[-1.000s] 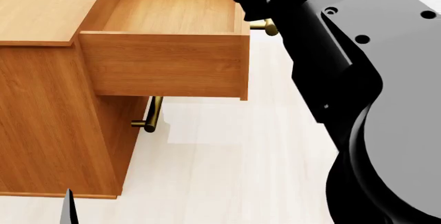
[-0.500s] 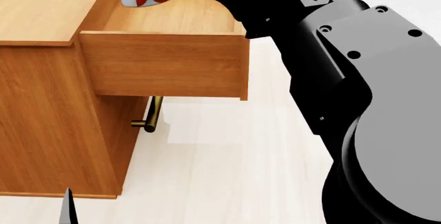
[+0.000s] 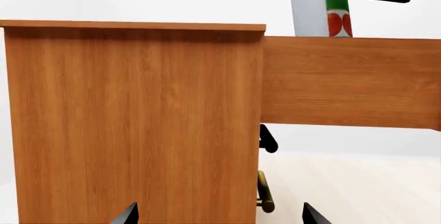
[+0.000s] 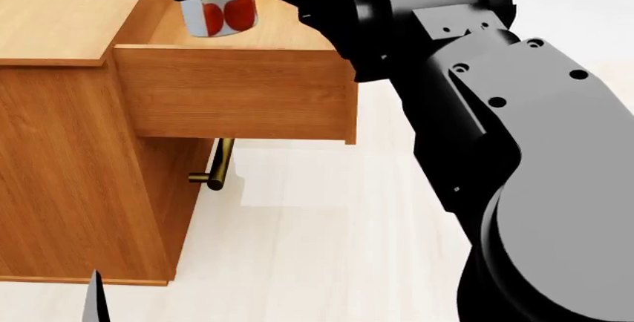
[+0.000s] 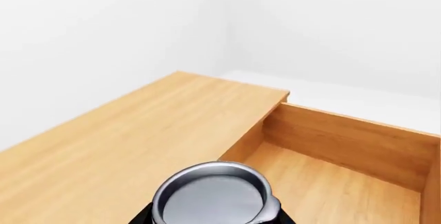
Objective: Put the ketchup in the top drawer of the cabinet.
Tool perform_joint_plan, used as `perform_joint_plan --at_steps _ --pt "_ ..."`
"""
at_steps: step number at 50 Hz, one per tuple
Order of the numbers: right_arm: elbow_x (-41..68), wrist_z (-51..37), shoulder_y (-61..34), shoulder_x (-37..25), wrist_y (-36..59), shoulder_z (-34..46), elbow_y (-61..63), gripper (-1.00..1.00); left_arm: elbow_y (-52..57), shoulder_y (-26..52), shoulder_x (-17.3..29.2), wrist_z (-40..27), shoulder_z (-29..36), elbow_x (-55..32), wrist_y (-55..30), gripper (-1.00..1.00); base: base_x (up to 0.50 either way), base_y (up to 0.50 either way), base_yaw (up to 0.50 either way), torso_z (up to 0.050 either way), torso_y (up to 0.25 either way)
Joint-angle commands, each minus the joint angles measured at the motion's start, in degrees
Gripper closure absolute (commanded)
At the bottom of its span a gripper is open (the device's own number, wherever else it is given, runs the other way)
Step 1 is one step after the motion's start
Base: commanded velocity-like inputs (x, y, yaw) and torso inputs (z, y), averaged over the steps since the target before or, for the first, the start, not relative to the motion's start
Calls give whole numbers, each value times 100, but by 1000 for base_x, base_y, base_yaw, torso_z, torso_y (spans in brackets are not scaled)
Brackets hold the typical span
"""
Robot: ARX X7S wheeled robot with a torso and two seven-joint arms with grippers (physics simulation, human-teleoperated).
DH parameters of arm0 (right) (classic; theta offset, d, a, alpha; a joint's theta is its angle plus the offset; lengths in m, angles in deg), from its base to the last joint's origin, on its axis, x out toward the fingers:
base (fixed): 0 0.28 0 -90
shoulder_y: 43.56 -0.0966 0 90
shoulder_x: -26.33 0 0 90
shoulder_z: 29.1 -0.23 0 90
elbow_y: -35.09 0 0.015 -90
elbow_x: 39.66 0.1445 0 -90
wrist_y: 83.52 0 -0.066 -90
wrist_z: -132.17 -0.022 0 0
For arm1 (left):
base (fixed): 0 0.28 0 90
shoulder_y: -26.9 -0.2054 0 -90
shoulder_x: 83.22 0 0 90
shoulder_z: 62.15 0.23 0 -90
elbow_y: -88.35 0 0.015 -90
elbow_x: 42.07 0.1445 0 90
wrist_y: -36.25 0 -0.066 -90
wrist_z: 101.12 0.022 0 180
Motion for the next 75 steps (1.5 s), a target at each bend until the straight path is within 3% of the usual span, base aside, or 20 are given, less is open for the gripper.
perform_joint_plan --at_steps 1,75 --pt "-240 95 115 0 -79 -102 0 100 -24 5 8 -6 4 -24 16 -100 0 0 0 0 0" --pt "-419 98 462 0 -151 -112 -61 100 -31 29 80 -101 66 -52 35 -100 0 0 0 0 0"
